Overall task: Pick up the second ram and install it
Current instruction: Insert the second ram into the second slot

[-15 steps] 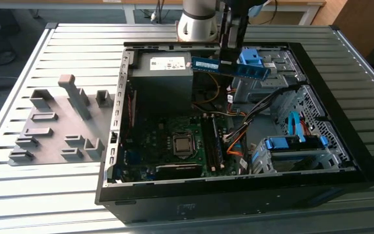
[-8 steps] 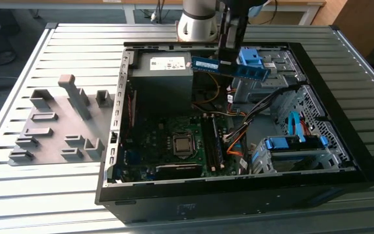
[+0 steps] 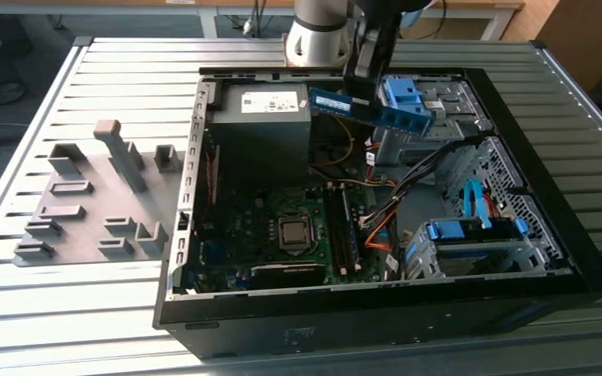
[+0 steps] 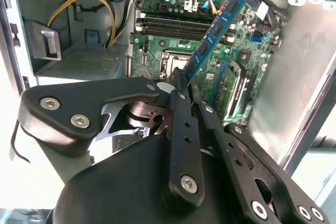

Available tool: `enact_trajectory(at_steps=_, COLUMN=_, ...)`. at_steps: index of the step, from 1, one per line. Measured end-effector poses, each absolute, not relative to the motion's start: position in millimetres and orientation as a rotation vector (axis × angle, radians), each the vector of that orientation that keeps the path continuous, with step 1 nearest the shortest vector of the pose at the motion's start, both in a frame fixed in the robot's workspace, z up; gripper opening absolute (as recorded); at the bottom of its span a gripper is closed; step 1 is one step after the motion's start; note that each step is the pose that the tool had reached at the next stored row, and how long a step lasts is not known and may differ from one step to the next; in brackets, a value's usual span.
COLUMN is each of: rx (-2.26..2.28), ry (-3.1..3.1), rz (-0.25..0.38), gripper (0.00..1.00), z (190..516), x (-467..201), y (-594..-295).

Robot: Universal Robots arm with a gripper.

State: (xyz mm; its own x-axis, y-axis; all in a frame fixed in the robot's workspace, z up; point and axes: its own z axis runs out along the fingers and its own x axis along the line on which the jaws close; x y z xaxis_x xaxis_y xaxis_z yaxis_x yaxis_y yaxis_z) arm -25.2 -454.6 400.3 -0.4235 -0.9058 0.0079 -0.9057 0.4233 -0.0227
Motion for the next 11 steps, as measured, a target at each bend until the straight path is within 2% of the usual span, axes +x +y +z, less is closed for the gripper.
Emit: enact_trajectory(at_steps=11, rx=-1.425, ry=2.796, rz=-0.038, gripper=0.14, z=398.8, x=-25.2, y=-454.6)
